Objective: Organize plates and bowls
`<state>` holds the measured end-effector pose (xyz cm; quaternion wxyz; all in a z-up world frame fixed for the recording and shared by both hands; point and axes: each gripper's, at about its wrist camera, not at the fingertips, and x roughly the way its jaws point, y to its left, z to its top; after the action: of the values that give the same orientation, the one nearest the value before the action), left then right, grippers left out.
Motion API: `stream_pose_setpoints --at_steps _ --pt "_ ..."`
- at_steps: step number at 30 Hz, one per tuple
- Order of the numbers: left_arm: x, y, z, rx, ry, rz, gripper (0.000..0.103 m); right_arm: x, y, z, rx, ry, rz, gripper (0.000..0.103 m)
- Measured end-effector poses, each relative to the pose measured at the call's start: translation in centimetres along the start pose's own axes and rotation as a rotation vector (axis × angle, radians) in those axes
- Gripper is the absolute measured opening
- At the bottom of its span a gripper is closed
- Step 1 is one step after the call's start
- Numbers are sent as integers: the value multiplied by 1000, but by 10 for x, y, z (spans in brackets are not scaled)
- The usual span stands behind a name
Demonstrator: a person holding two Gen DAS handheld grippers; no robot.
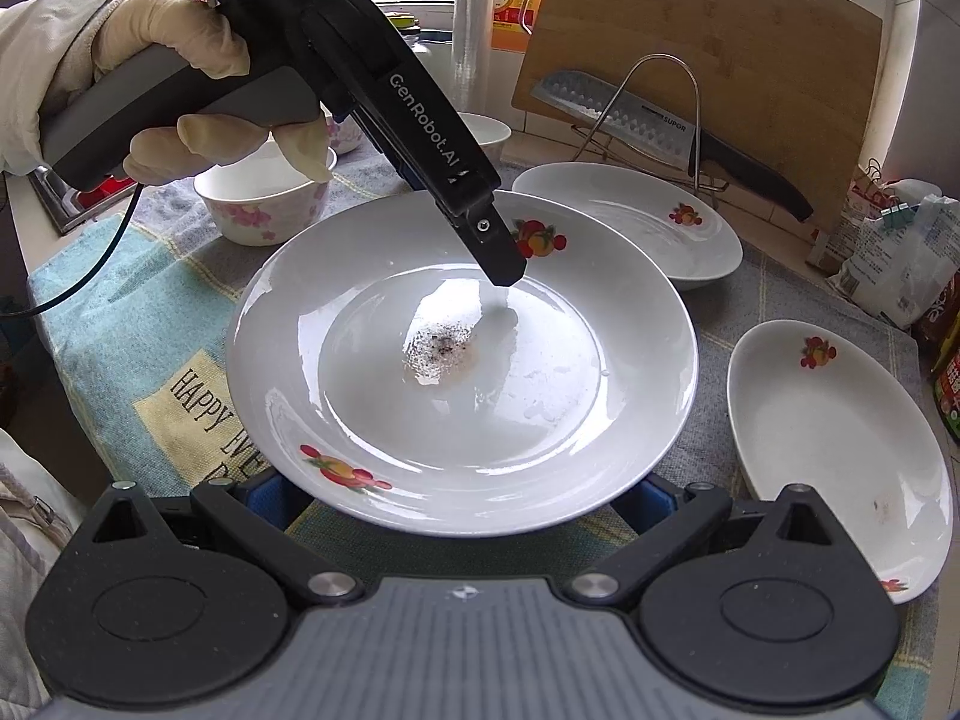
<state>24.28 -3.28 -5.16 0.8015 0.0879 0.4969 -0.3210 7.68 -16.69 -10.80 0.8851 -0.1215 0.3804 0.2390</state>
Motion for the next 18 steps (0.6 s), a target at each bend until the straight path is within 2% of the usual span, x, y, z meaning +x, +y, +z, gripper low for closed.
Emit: stream_pose_setpoints --at_steps 10,18 --pt "4 -20 16 -28 -21 28 58 -10 -28 1 -27 -13 22 103" --pt "19 -45 37 -15 -37 18 58 -22 -60 -7 -26 -15 5 103"
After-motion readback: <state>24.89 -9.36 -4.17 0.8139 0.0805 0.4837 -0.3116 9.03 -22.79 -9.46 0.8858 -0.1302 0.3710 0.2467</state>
